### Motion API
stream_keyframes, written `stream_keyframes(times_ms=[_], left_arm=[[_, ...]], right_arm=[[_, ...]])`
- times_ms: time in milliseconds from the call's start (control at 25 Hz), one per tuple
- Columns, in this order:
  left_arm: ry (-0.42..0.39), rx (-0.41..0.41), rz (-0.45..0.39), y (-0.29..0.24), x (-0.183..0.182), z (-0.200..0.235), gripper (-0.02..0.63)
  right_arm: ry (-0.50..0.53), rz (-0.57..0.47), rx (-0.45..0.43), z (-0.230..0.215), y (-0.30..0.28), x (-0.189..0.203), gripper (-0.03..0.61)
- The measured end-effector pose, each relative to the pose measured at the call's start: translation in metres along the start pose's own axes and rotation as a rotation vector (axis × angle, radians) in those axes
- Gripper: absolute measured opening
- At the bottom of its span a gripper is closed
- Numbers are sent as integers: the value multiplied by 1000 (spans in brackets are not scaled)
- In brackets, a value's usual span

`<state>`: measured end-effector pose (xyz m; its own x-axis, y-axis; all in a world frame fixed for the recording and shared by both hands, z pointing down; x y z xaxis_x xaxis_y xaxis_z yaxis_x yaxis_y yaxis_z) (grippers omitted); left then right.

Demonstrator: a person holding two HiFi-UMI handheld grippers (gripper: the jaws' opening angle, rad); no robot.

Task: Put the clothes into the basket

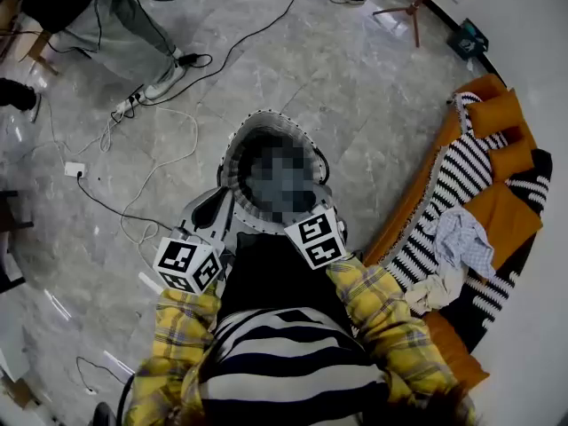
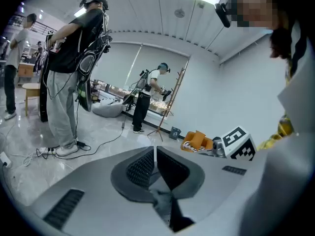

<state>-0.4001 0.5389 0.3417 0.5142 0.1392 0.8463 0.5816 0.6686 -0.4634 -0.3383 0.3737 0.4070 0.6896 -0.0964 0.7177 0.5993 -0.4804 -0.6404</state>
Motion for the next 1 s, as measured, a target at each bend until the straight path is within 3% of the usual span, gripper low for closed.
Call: stream_keyframes(times_ms=[80, 320, 560, 800, 1000], left_arm=[[3, 2, 9, -4, 1, 1, 20], [-10, 43, 37, -19, 0, -6, 20], [-42, 140, 59, -41, -8, -21, 20], [-104, 320, 111, -72, -16, -59, 20], [-189, 516, 185, -99, -11, -117, 20]], right_arm=[[-17, 3, -9, 0, -1, 4, 133], [-14, -64, 23, -5, 11, -4, 140], [-81, -124, 97, -15, 27, -4, 138], [-187, -182, 244, -24, 65, 7, 140], [-312, -232, 416, -31, 113, 38, 140]])
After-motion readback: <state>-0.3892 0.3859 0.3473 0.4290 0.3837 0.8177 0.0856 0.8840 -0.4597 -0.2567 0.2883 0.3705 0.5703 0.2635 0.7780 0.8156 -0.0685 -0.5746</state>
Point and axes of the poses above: the fingertips, and each gripper's own axes: y backward along the fingers, z to its left, x out of its underside, the point moved 7 cm from there along y, backward along the fingers, and after that the axes turned 12 degrees about -x, right-handed, at the moved point
